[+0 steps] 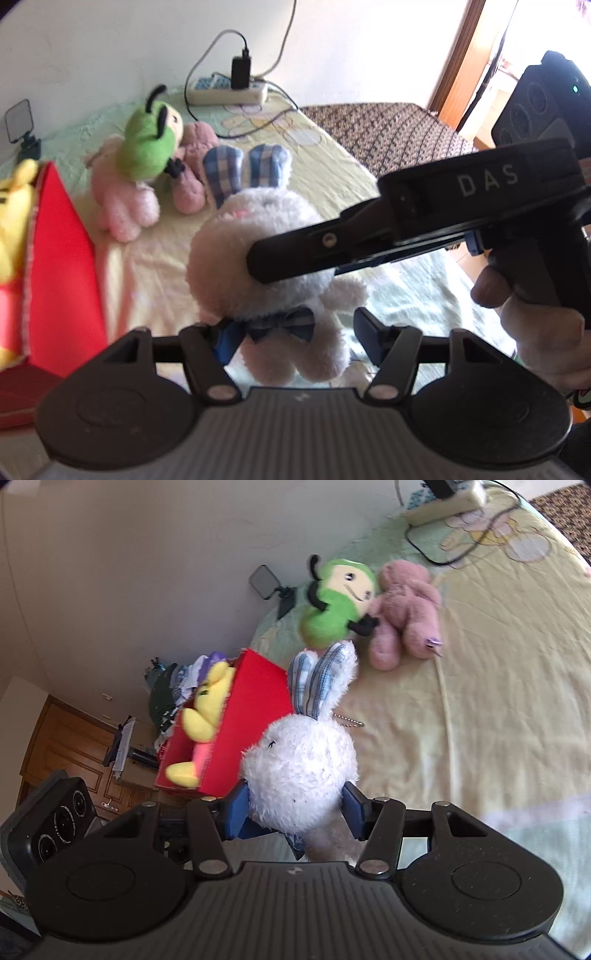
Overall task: Organize objects
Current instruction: 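Lift the white bunny with the right gripper and carry it over the red box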
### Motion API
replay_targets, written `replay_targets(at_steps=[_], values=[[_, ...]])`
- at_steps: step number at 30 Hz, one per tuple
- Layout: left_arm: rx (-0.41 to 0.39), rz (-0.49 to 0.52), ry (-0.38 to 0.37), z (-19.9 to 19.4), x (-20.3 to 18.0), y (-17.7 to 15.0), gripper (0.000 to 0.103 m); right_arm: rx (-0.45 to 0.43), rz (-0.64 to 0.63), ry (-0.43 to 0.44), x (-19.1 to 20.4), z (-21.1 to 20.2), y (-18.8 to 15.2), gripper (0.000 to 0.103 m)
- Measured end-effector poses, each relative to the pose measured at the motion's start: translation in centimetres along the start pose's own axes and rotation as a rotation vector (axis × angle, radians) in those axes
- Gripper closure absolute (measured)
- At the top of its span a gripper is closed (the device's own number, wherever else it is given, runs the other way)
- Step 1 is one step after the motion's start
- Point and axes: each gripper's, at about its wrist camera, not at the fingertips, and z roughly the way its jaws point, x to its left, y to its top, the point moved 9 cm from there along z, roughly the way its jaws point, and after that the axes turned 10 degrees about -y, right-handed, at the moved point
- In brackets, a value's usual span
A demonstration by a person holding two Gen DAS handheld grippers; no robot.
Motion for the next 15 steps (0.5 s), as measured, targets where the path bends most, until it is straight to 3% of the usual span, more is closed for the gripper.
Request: replay_targets(at_steps=[8,15], values=[[-0.160,0.080,-0.043,-8.4,2.6,1.6,0.038,-0.154,-0.063,0.040,8.3,-1.5,0.6,0.047],[-0.260,0.102,-0.029,-15.7,8.4,1.7,0.038,-0.223,-0.125,0.089,16.7,1.6,1.9,0.047]])
